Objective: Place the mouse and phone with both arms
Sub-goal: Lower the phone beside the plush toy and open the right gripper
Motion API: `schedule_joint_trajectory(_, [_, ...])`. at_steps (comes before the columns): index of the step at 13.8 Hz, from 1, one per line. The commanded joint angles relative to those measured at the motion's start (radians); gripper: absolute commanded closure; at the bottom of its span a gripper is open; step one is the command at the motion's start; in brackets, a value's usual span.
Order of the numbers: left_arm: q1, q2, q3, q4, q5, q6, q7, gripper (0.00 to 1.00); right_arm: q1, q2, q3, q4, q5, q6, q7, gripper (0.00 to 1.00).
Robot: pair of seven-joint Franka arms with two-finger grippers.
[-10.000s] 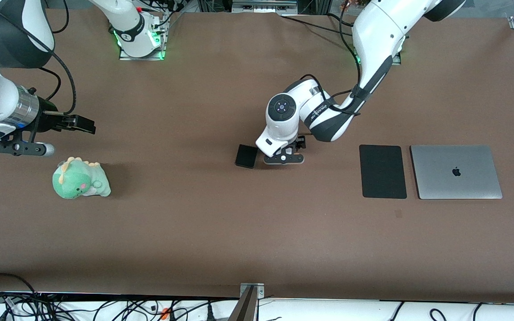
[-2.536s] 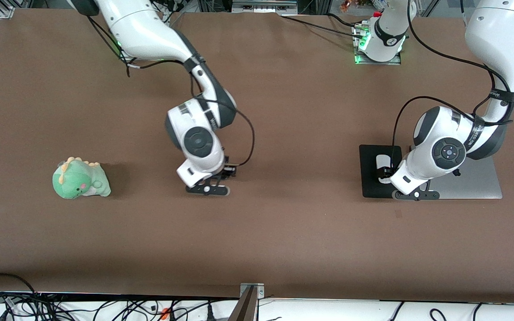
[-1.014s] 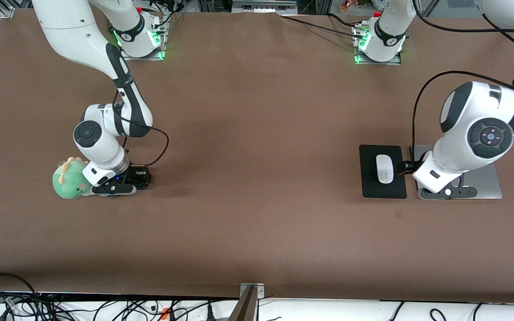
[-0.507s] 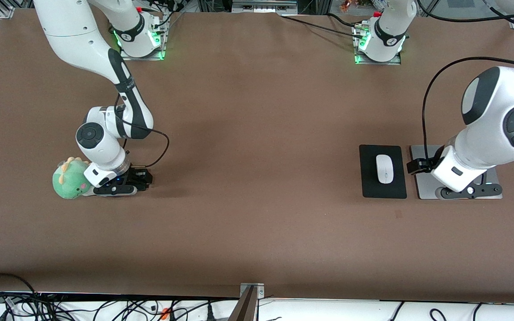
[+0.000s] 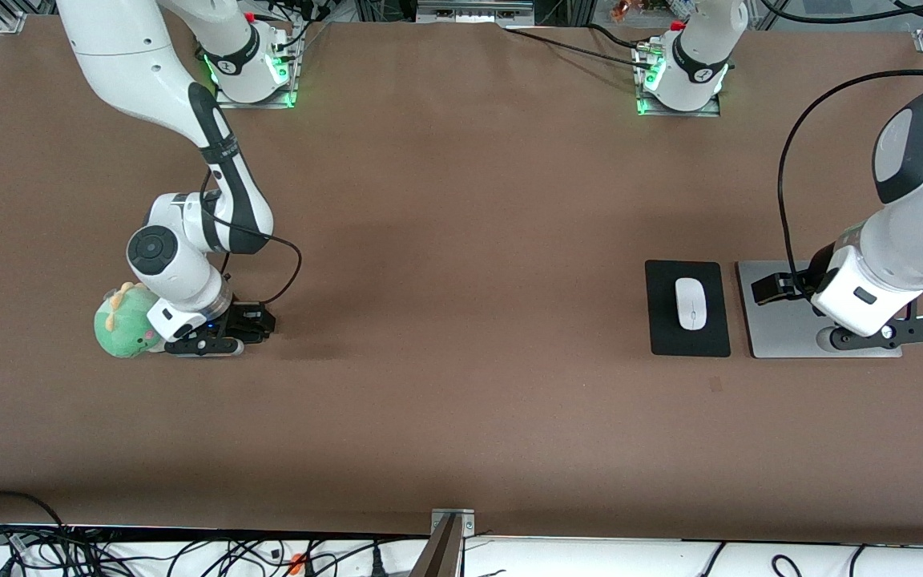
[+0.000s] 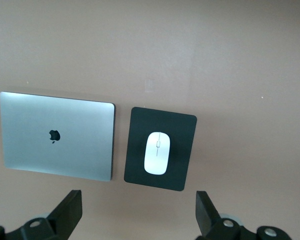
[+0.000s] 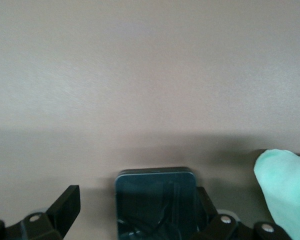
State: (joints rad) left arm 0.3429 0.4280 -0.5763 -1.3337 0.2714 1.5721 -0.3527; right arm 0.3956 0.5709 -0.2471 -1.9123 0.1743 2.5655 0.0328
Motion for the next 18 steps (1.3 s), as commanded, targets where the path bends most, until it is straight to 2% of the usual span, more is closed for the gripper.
schedule_joint_trajectory(1, [0.011,-0.008,-0.011,0.013,-0.021,-0.021,0.0,0.0,-0.009,-0.049,0.002,0.074,0.042,-0.157,-0.025,0.0])
schedule_joint_trajectory(5, [0.031,-0.044,-0.01,0.034,-0.066,-0.046,-0.002,0.0,-0.033,-0.112,-0.008,0.145,0.07,-0.3,-0.027,0.0])
schedule_joint_trajectory(9, [0.044,-0.046,-0.013,0.065,-0.086,-0.101,-0.002,0.0,-0.035,-0.175,-0.069,0.195,0.065,-0.465,-0.03,0.0])
schedule_joint_trajectory(13, [0.044,-0.046,-0.014,0.068,-0.084,-0.107,-0.002,0.0,-0.035,-0.189,-0.126,0.372,0.062,-0.749,-0.031,0.0])
schedule_joint_trajectory(15, [0.044,-0.046,-0.016,0.068,-0.083,-0.109,-0.002,0.0,-0.035,-0.194,-0.136,0.432,0.059,-0.842,-0.03,0.0])
schedule_joint_trajectory(18, [0.044,-0.058,-0.016,0.068,-0.083,-0.109,-0.002,0.0,-0.032,-0.258,-0.149,0.443,0.034,-0.921,-0.008,0.0])
